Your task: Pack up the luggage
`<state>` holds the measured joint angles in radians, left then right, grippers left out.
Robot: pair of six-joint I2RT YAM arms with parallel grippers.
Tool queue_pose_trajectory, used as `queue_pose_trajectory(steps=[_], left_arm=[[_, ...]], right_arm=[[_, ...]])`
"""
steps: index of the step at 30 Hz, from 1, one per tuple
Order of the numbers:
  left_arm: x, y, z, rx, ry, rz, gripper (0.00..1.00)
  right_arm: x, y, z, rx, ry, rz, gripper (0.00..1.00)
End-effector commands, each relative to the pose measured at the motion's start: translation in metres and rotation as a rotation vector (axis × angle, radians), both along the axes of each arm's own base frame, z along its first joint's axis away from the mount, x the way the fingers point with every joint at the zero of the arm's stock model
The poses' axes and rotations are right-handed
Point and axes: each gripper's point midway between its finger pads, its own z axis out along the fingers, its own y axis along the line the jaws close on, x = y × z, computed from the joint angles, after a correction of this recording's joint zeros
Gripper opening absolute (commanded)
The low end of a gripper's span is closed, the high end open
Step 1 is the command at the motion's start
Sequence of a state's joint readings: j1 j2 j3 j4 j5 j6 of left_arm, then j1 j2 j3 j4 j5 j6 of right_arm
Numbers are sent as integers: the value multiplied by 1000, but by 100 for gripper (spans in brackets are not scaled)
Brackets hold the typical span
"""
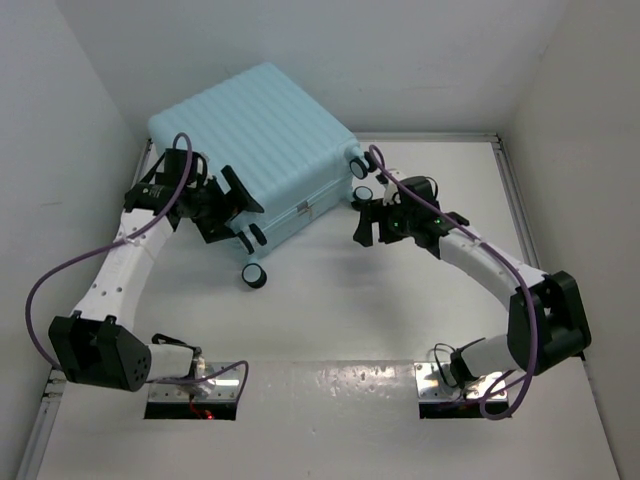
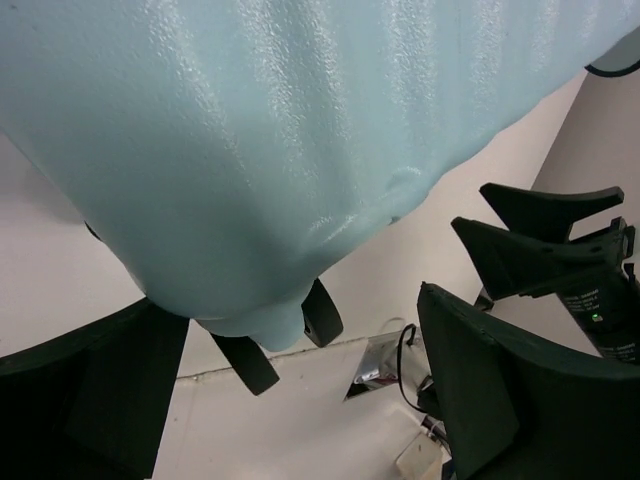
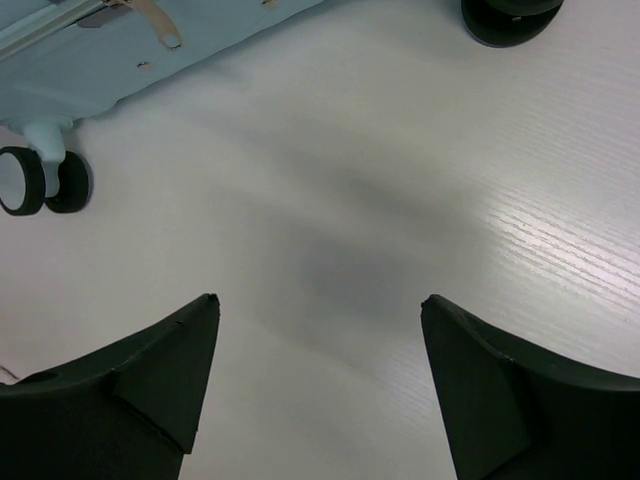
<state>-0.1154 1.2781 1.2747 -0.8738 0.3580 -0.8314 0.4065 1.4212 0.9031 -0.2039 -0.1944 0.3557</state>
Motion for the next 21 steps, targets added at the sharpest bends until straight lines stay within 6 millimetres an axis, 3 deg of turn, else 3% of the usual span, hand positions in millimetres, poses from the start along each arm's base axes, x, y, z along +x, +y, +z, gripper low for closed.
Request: queue_pose_trajectory(steps=[1, 5, 11, 14, 15, 18, 20, 21], left_arm=[[16, -9, 16, -35, -39, 15, 96], [12, -26, 7, -52, 0, -23, 96], [8, -36, -4, -18, 25, -45, 94], [14, -39, -16, -2, 59, -49, 84], [14, -43, -15, -1, 59, -61, 74], [21, -47, -21, 11, 75, -63, 58], [25, -46, -23, 21, 78, -57, 52], [27, -43, -25, 41, 70, -52, 41]], right_arm=[[6, 7, 7, 18, -20, 7, 81], [10, 12, 3, 16, -5, 20, 81], [16, 14, 0, 25, 1, 16, 81], [17, 15, -1, 36, 5, 16, 81], [18, 18, -1, 41, 6, 16, 80], [17, 19, -1, 54, 6, 23, 77], [18, 22, 2, 76, -34, 38, 77], [18, 24, 5, 93, -47, 46, 78]])
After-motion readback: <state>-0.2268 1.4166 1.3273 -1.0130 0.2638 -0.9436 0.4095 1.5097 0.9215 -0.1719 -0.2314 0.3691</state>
